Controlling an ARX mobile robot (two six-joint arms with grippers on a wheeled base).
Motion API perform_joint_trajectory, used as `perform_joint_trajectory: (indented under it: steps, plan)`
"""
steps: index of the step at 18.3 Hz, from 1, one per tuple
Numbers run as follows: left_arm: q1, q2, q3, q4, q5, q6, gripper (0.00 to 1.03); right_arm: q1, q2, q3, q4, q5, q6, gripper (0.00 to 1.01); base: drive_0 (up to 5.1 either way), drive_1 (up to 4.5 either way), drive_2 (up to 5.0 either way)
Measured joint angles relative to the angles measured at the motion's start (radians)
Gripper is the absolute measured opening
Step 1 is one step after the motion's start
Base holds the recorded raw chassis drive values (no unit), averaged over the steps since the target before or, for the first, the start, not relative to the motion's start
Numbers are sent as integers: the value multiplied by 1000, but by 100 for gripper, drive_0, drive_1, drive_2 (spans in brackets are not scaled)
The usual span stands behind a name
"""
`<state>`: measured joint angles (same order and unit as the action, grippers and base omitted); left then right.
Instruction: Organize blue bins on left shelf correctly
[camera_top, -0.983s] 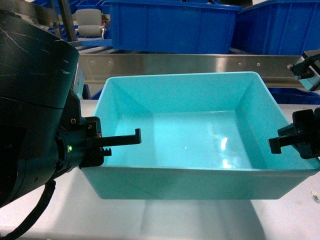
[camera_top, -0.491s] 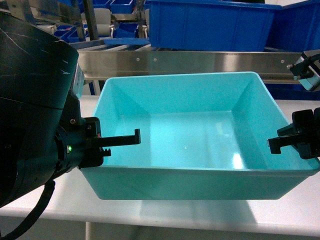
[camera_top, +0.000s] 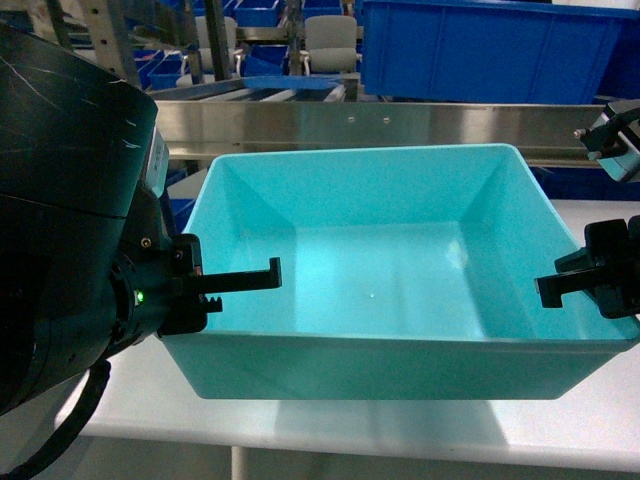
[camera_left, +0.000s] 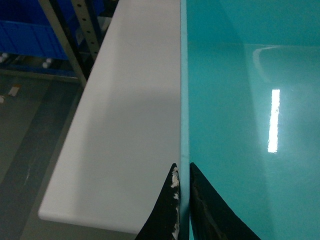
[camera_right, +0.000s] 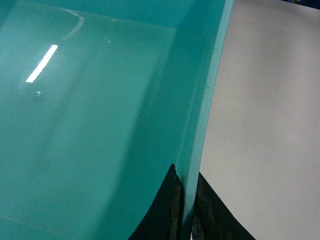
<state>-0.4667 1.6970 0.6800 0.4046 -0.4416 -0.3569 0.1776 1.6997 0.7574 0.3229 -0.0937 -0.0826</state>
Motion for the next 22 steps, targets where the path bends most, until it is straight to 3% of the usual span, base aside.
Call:
perform_joint_trajectory:
  steps: [14, 22]
  plan:
    - [0, 0, 0, 0, 0, 0, 2, 0, 0, 0, 3, 0, 0, 3, -500, 241, 241]
    - [0, 0, 0, 0, 0, 2, 2, 0, 0, -1, 3, 0, 0, 3, -473, 358, 138]
